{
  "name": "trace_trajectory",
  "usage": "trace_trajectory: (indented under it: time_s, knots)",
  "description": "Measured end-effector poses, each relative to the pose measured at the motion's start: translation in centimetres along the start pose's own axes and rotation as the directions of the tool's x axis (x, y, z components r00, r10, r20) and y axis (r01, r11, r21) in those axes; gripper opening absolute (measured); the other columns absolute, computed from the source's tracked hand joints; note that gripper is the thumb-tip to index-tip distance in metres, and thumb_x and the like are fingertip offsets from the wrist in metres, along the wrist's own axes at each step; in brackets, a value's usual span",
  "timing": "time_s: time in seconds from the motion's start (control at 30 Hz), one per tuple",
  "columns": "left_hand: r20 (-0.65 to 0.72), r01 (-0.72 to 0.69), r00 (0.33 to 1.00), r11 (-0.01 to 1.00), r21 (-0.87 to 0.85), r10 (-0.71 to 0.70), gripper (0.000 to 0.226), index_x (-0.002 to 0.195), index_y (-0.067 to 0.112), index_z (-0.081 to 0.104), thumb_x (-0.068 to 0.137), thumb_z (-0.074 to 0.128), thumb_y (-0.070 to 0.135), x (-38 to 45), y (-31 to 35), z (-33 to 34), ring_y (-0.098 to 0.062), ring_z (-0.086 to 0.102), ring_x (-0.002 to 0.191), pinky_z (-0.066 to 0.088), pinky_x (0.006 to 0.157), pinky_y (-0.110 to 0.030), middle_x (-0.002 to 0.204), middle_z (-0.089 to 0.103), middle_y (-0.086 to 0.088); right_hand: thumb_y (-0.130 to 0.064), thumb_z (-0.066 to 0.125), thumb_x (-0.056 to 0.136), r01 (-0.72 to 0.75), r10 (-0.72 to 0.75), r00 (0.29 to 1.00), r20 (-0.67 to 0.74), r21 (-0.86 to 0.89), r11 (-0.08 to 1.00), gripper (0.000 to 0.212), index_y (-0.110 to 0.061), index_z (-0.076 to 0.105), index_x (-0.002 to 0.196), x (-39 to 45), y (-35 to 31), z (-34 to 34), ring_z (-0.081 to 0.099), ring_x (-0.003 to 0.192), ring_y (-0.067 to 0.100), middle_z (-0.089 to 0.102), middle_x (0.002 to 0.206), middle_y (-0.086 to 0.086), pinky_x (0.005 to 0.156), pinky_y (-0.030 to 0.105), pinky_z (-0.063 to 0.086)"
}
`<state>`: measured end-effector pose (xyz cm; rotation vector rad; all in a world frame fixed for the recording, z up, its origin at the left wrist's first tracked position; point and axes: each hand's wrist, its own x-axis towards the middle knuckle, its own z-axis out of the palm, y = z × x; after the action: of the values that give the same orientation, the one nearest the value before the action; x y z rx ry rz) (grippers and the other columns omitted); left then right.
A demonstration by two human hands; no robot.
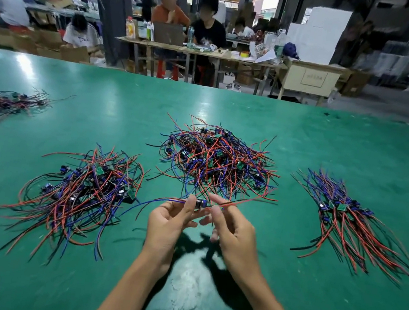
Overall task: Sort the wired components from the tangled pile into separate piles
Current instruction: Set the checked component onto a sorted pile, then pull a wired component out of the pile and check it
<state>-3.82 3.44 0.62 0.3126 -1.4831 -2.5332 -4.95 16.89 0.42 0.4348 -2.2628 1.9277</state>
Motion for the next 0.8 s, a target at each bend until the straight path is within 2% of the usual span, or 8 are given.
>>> trace_trajectory:
  time_s: [0.1,0.2,0.33,0.43,0.5,0.6,0.7,0.8]
  knots:
    - [0.049,-0.01,0.999,0.997,0.082,0.006,0.05,0.096,0.006,0.066,0.069,0.077,0.047,-0.1,-0.2,0.2,-0.021,0.077,0.084,0.05,0.058,-0.016,0.091,0.078,-0.01,-0.021,0.061,0.097,-0.017,0.043,0.994,-0.096,0.258,0.966,0.018,-0.011,0.075,0.102,0.1,-0.3,-0.2,0.058,0.056,0.006,0.07,0.071,0.003,0.049,0.015,0.043]
    - [0.028,-0.043,0.999,0.996,0.073,0.041,0.043,0.087,0.009,0.07,0.065,0.081,0.045,0.0,0.0,0.1,-0.021,0.075,0.072,0.047,0.053,-0.018,0.084,0.076,-0.005,-0.03,0.06,0.095,-0.114,0.161,0.981,-0.109,0.346,0.931,0.023,-0.012,0.074,0.091,0.2,-0.6,-0.1,0.056,0.053,0.01,0.069,0.068,0.004,0.047,0.017,0.039]
    - [-0.098,-0.113,0.988,0.993,0.034,0.115,0.031,0.083,0.008,0.078,0.071,0.081,0.037,0.3,0.4,-0.5,-0.021,0.075,0.07,0.054,0.057,-0.019,0.087,0.078,-0.009,-0.024,0.052,0.105,-0.171,0.243,0.955,-0.169,0.357,0.918,0.027,-0.012,0.069,0.088,0.9,-0.4,-0.6,0.069,0.062,0.014,0.077,0.079,0.008,0.054,0.017,0.048]
    - [-0.213,-0.18,0.962,0.983,-0.018,0.172,0.022,0.086,0.012,0.076,0.084,0.073,0.034,0.9,1.1,-1.3,-0.02,0.075,0.072,0.056,0.06,-0.019,0.085,0.078,-0.007,-0.022,0.049,0.106,-0.221,0.344,0.925,-0.162,0.508,0.833,0.025,-0.009,0.062,0.089,1.6,-0.2,-1.4,0.074,0.066,0.019,0.077,0.082,0.017,0.059,0.019,0.055]
    - [-0.317,-0.22,0.928,0.974,-0.047,0.194,0.025,0.093,0.013,0.07,0.097,0.062,0.037,1.1,1.6,-2.1,-0.022,0.075,0.072,0.056,0.064,-0.025,0.084,0.077,-0.009,-0.021,0.049,0.106,-0.259,0.372,0.918,-0.134,0.508,0.822,0.026,-0.01,0.062,0.087,1.9,0.0,-1.9,0.07,0.057,0.017,0.075,0.072,0.015,0.054,0.019,0.052]
    - [-0.393,-0.293,0.863,0.948,0.122,0.317,0.031,0.091,0.015,0.07,0.103,0.052,0.038,1.1,2.2,-3.1,-0.023,0.074,0.071,0.054,0.065,-0.03,0.084,0.076,-0.015,-0.022,0.054,0.104,-0.283,0.351,0.926,-0.137,0.361,0.889,0.033,-0.013,0.066,0.075,2.1,0.4,-2.8,0.05,0.041,0.013,0.059,0.049,0.008,0.046,0.022,0.038]
    - [-0.117,-0.262,0.946,0.928,0.264,0.301,0.03,0.095,0.012,0.076,0.099,0.058,0.035,0.5,2.2,-2.1,-0.026,0.076,0.074,0.058,0.064,-0.028,0.082,0.077,-0.013,-0.024,0.062,0.099,-0.265,0.29,0.954,-0.076,0.239,0.934,0.038,-0.018,0.07,0.063,2.1,0.5,-3.4,0.034,0.039,0.01,0.041,0.045,0.002,0.042,0.018,0.028]
    - [0.219,-0.087,0.976,0.914,0.396,-0.002,0.04,0.105,0.013,0.076,0.083,0.067,0.045,-0.6,1.2,-0.2,-0.027,0.077,0.079,0.06,0.062,-0.029,0.091,0.078,-0.011,-0.031,0.066,0.096,-0.166,0.167,0.986,-0.014,0.056,0.985,0.039,-0.021,0.067,0.059,1.9,0.6,-3.1,0.026,0.046,0.013,0.032,0.048,0.002,0.047,0.029,0.022]
